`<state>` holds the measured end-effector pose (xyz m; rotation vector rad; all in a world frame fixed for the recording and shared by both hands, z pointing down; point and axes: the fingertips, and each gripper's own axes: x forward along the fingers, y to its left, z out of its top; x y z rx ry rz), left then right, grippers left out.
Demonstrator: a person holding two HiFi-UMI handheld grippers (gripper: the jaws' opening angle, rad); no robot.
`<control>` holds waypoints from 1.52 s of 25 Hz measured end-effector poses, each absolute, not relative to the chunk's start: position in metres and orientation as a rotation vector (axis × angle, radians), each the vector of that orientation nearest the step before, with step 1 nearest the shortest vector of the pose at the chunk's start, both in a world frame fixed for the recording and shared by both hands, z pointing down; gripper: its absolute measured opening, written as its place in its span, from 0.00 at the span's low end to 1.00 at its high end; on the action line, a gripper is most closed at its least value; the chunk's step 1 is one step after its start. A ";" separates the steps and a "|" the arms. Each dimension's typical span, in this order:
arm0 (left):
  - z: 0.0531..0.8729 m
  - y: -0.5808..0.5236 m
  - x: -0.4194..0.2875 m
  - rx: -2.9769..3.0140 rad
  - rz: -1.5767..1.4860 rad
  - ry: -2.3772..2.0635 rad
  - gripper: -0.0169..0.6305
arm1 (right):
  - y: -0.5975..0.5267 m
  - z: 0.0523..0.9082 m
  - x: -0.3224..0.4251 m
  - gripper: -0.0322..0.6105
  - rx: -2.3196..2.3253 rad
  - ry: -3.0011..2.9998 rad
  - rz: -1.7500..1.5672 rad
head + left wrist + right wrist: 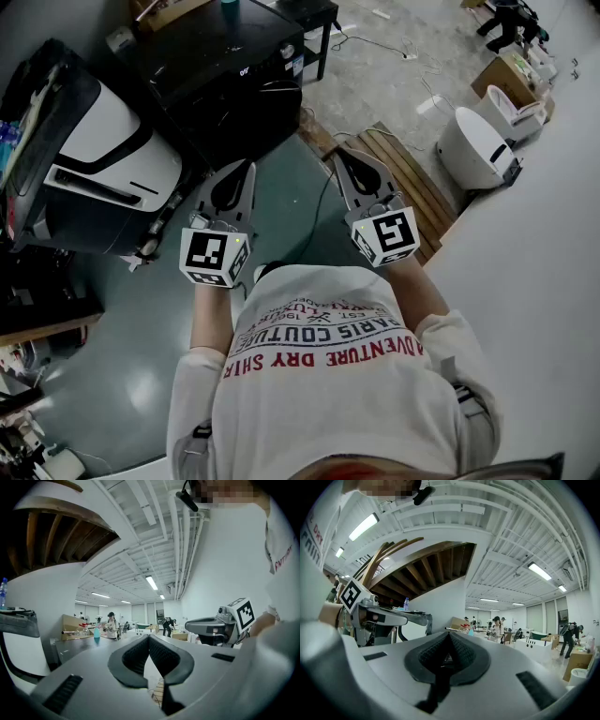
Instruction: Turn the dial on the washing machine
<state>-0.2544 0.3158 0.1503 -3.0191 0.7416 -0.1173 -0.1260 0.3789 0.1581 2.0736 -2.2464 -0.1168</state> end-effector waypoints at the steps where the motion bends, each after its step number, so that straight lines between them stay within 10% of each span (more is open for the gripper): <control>1: 0.150 0.317 -0.253 -3.018 -0.117 0.742 0.05 | 0.379 0.158 -0.125 0.09 2.078 -2.244 -0.116; 19: 0.153 0.322 -0.226 -3.037 -0.099 0.678 0.05 | 0.392 0.164 -0.100 0.10 2.136 -2.247 -0.098; 23: 0.156 0.321 -0.214 -3.065 -0.156 0.677 0.05 | 0.392 0.161 -0.078 0.50 2.131 -2.269 -0.022; 38: 0.181 0.189 -0.148 -3.128 -0.116 0.795 0.05 | 0.258 0.203 0.002 0.50 2.064 -2.226 0.053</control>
